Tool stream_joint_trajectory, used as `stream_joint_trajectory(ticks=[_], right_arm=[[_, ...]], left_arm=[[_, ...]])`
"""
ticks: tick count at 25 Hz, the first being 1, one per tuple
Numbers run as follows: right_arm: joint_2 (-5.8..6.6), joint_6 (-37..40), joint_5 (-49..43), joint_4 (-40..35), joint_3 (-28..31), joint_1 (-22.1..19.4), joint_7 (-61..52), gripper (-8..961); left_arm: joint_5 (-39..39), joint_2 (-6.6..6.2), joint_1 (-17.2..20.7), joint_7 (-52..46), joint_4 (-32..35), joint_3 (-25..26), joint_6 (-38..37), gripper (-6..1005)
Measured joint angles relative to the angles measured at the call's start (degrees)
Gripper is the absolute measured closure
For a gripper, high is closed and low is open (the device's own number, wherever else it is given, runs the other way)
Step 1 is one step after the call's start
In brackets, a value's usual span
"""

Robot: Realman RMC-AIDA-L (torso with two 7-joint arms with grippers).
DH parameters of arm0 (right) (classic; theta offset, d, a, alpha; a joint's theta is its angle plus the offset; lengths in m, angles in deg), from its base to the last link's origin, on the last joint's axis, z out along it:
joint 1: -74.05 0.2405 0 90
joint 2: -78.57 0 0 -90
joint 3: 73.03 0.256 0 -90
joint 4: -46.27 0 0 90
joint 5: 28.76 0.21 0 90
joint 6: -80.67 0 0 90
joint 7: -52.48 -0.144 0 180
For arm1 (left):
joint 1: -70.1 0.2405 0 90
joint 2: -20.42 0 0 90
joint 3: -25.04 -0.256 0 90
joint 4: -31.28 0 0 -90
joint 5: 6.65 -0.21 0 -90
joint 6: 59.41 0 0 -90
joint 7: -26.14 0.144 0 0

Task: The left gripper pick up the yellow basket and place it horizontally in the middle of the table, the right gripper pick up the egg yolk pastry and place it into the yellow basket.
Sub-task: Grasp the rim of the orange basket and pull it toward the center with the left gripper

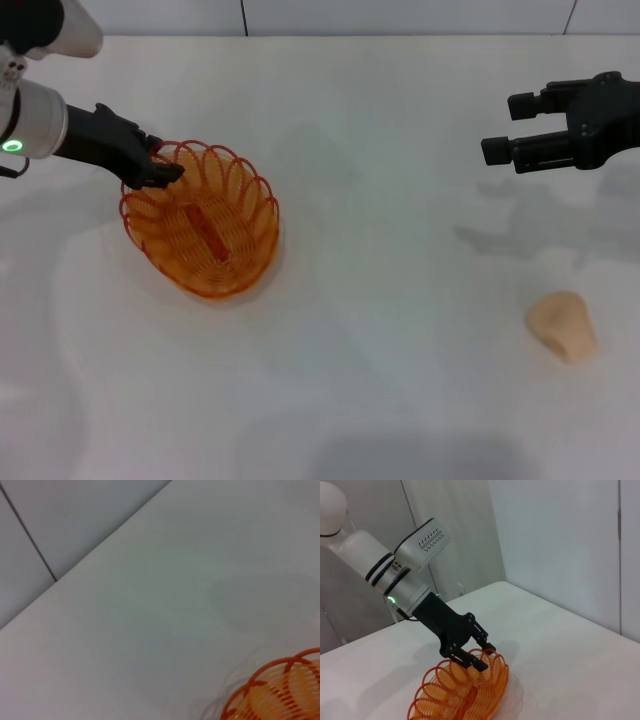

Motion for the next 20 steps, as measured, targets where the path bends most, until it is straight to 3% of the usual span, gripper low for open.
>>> stream_joint_trajectory(ticks=[4,20], right_arm=[[0.0,0.0,0.0,-0.05,-0.03,0.0,-0.07,191],[0.0,0.02,0.0,-0.16,-0.04,0.26,-0.35,192]], left_arm=[[0.0,-0.35,0.09,-0.1,0.0,0.01,0.15,552],[-0.08,-0.03,0.09,0.2,-1.29,-0.29,1.9,559]])
